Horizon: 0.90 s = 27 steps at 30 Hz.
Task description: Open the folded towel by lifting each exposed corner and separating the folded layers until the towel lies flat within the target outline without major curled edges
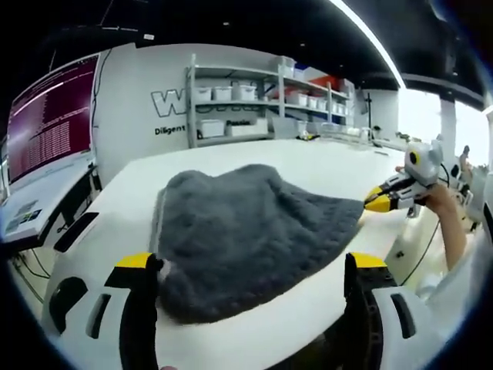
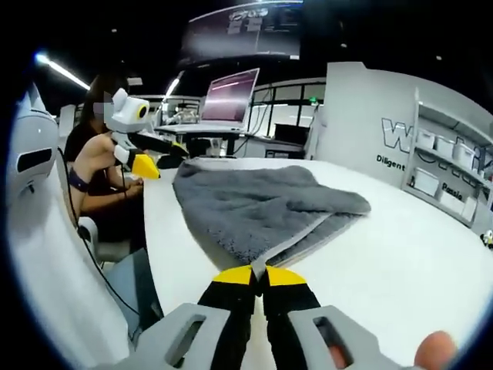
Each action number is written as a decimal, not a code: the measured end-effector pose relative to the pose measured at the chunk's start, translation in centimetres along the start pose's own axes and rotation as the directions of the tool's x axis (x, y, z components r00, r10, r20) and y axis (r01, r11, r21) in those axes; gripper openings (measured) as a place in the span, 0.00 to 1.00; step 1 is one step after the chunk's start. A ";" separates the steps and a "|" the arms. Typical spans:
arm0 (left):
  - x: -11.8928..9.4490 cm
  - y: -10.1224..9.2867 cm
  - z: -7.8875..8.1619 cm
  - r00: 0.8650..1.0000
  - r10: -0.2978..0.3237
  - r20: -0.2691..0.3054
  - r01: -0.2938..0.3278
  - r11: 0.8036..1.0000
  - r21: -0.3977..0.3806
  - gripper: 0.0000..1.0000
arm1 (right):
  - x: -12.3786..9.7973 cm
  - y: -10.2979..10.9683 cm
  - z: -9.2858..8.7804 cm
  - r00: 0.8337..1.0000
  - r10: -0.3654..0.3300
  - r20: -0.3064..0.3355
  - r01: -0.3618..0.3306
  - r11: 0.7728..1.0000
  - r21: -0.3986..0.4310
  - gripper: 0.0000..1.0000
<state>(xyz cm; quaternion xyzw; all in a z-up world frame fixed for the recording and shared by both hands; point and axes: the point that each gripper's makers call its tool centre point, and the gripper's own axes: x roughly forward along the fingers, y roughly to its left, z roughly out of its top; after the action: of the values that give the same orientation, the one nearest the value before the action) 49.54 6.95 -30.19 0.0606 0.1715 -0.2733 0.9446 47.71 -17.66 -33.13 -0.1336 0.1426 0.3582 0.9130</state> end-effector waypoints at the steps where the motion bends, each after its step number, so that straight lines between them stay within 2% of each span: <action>1: 0.0 0.0 0.0 1.000 0.000 0.000 0.000 1.000 -0.001 0.99 | -0.2 -0.3 -0.1 1.000 -0.007 -0.003 0.007 1.000 -0.001 0.00; 11: 0.0 0.3 -0.2 1.000 0.008 -0.003 -0.008 1.000 -0.011 0.99 | -3.0 -5.0 -1.9 0.991 -0.113 -0.072 0.111 0.993 -0.028 0.00; 19: 0.3 0.0 -0.2 1.000 0.008 -0.014 -0.008 1.000 -0.006 0.99 | -3.6 -7.8 -2.1 0.982 -0.137 -0.129 0.126 0.988 -0.092 0.00; 27: 0.4 0.1 -0.2 1.000 0.013 -0.017 -0.013 1.000 -0.007 0.99 | -3.5 -12.1 -2.0 0.970 -0.156 -0.187 0.132 0.982 -0.135 0.00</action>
<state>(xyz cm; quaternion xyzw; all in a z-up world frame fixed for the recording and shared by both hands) 49.88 6.89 -30.52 0.0607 0.1801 -0.2662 0.9450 53.30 -29.05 -31.98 -0.2336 0.1998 0.2840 0.9082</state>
